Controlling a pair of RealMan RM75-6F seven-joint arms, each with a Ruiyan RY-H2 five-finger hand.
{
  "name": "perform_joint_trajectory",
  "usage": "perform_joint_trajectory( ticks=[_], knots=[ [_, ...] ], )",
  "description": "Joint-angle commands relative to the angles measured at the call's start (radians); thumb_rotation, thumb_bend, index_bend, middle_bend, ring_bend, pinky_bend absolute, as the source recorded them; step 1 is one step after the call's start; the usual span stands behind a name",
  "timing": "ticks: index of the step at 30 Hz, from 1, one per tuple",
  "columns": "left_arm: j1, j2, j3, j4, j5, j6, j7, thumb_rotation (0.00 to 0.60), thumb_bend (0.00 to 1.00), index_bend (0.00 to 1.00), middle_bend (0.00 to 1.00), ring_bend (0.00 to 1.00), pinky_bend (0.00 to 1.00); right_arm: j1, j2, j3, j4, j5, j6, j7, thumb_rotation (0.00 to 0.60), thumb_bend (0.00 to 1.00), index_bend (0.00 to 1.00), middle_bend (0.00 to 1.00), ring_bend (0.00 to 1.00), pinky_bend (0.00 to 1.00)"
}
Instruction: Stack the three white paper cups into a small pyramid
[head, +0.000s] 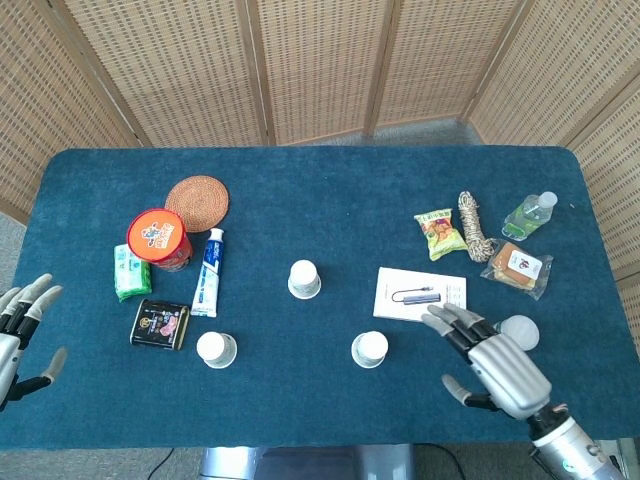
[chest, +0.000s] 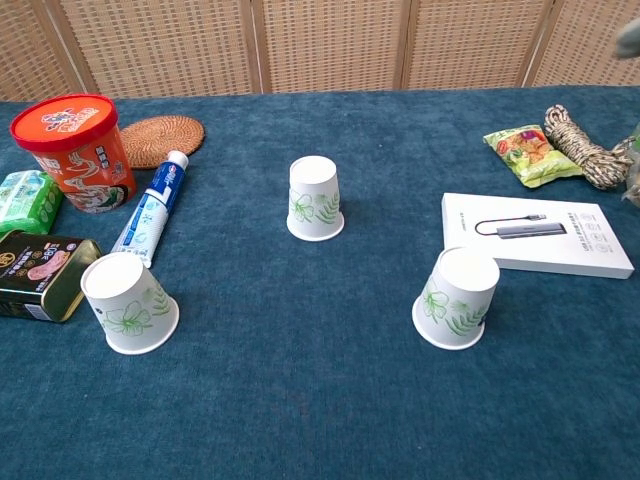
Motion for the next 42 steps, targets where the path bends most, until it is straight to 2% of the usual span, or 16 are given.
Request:
perform_joint_trajectory(
  ticks=[1,9,18,33,42],
  knots=[
    [-0.005,0.008,0.002,-0.003,0.009,-0.002,-0.021,0.600,0.48,0.00,0.00,0.00,0.00,0.046,-0.034,0.016,-0.035,0.038,-0.077,-0.114,0.600,0.43,0.02,0.03,0.00,0.17],
    [-0.003,0.014,0.009,0.008,0.016,0.004,-0.045,0.600,0.48,0.00,0.00,0.00,0.00,0.078,-0.133,0.056,-0.034,0.186,-0.131,-0.352,0.600,0.41,0.00,0.01,0.00,0.22],
    [-0.015,0.025,0.007,-0.004,0.033,0.001,-0.042,0.600,0.49,0.00,0.00,0.00,0.00,0.123,-0.243,0.058,-0.018,0.311,-0.191,-0.534,0.600,0.40,0.00,0.00,0.00,0.24],
    [-0.023,0.027,0.009,-0.011,0.023,-0.012,-0.035,0.600,0.48,0.00,0.00,0.00,0.00,0.208,-0.358,0.049,0.020,0.462,-0.261,-0.694,0.600,0.40,0.00,0.00,0.00,0.25],
    [-0.017,0.029,0.014,0.005,0.014,-0.008,-0.054,0.600,0.48,0.00,0.00,0.00,0.00,0.254,-0.405,0.043,0.055,0.562,-0.266,-0.774,0.600,0.41,0.00,0.00,0.00,0.21]
  ],
)
